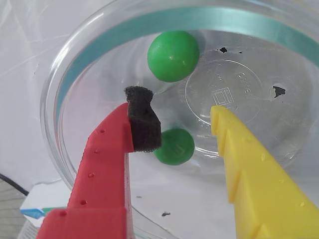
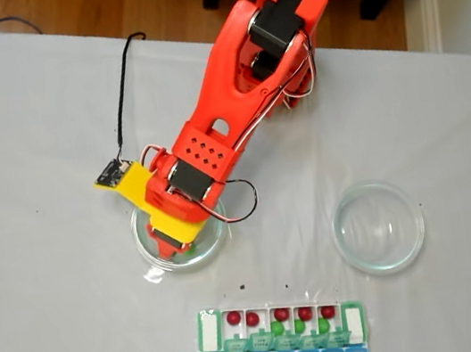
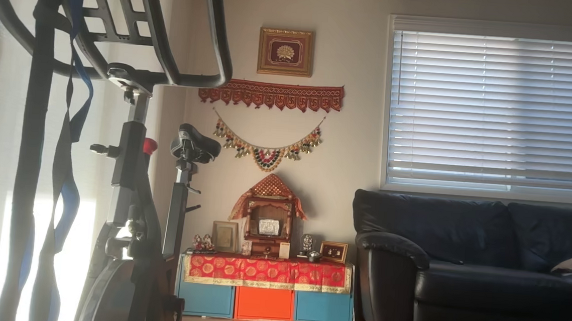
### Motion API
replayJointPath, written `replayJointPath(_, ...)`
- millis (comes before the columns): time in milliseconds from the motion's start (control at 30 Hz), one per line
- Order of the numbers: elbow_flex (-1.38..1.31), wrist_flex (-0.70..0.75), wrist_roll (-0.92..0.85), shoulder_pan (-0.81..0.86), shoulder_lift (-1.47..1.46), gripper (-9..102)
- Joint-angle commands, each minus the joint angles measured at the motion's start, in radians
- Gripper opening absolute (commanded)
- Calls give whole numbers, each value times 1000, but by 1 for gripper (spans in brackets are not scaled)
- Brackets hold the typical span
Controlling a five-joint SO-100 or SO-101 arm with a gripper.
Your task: Sort medicines into box.
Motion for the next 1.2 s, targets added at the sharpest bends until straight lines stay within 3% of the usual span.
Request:
replayJointPath(0,-107,-11,-8,-21,72,19)
replayJointPath(533,-40,26,-32,-69,233,18)
replayJointPath(1167,-153,123,-150,-129,-3,19)
